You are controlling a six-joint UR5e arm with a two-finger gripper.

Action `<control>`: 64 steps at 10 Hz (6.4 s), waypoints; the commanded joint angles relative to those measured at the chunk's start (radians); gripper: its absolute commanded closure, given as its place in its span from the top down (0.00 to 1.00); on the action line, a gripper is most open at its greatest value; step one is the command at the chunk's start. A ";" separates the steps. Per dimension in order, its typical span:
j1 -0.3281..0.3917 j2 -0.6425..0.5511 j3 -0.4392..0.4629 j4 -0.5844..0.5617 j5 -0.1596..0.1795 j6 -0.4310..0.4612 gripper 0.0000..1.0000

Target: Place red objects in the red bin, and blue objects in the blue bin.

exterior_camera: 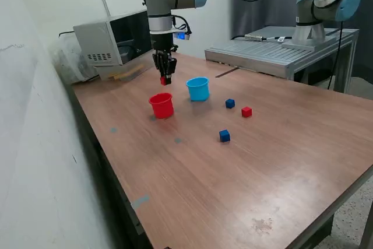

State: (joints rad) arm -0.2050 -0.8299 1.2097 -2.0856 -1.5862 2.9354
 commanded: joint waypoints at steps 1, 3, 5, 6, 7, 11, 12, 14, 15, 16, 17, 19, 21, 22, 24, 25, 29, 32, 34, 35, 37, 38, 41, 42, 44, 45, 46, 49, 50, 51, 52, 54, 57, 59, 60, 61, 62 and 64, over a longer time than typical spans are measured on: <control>-0.036 -0.025 0.045 0.021 -0.008 0.001 0.00; -0.037 -0.025 0.059 0.018 -0.006 -0.001 0.00; -0.031 -0.014 0.051 0.012 -0.005 0.001 0.00; -0.028 -0.006 0.048 0.000 -0.005 0.001 0.00; -0.027 0.003 0.044 -0.005 -0.003 0.002 0.00; -0.028 0.031 0.002 -0.027 -0.003 0.005 0.00; -0.028 0.043 -0.009 -0.027 -0.003 0.007 0.00; -0.028 0.052 -0.016 -0.028 -0.003 0.008 0.00; -0.030 0.054 -0.016 -0.028 -0.001 0.008 0.00; -0.031 0.054 -0.016 -0.034 -0.001 0.011 1.00; -0.031 0.054 -0.016 -0.037 -0.001 0.011 1.00; -0.033 0.060 -0.016 -0.037 -0.001 0.013 1.00; -0.034 0.061 -0.009 -0.037 -0.001 0.013 1.00; -0.022 0.060 0.016 -0.034 -0.003 0.013 1.00; 0.030 -0.086 0.138 -0.036 -0.001 0.014 1.00; 0.083 -0.177 0.213 -0.036 -0.001 0.028 1.00; 0.263 -0.374 0.440 -0.036 0.024 0.152 1.00; 0.357 -0.379 0.475 -0.071 0.075 0.182 1.00; 0.357 -0.353 0.458 -0.087 0.074 0.317 1.00; 0.357 -0.350 0.453 -0.090 0.068 0.371 1.00; 0.380 -0.327 0.419 -0.083 0.011 0.361 1.00; 0.381 -0.312 0.416 -0.077 0.015 0.185 1.00; 0.366 -0.273 0.360 0.077 0.207 -0.322 1.00; 0.363 -0.212 0.320 0.081 0.206 -0.324 1.00; 0.365 -0.161 0.259 0.015 0.218 -0.197 1.00; 0.371 -0.146 0.245 -0.037 0.216 -0.094 1.00; 0.393 -0.138 0.234 -0.042 0.216 -0.096 1.00; 0.453 -0.092 0.221 -0.051 0.206 0.001 1.00; 0.475 -0.087 0.234 -0.086 0.198 0.110 1.00; 0.477 -0.086 0.237 -0.100 0.172 0.210 1.00; 0.477 -0.080 0.235 -0.116 0.113 0.322 1.00; 0.470 -0.061 0.223 -0.117 0.031 0.479 1.00; 0.435 -0.025 0.173 -0.125 0.006 0.540 1.00; 0.382 0.032 0.119 -0.116 -0.049 0.625 1.00; 0.381 0.040 0.114 -0.116 -0.051 0.640 1.00; 0.384 0.055 0.100 -0.116 -0.051 0.649 1.00; 0.386 0.078 0.082 -0.116 -0.051 0.662 1.00; 0.388 0.092 0.073 -0.116 -0.051 0.679 1.00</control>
State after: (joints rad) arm 0.1847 -0.7678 1.3070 -2.2016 -1.6316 3.5816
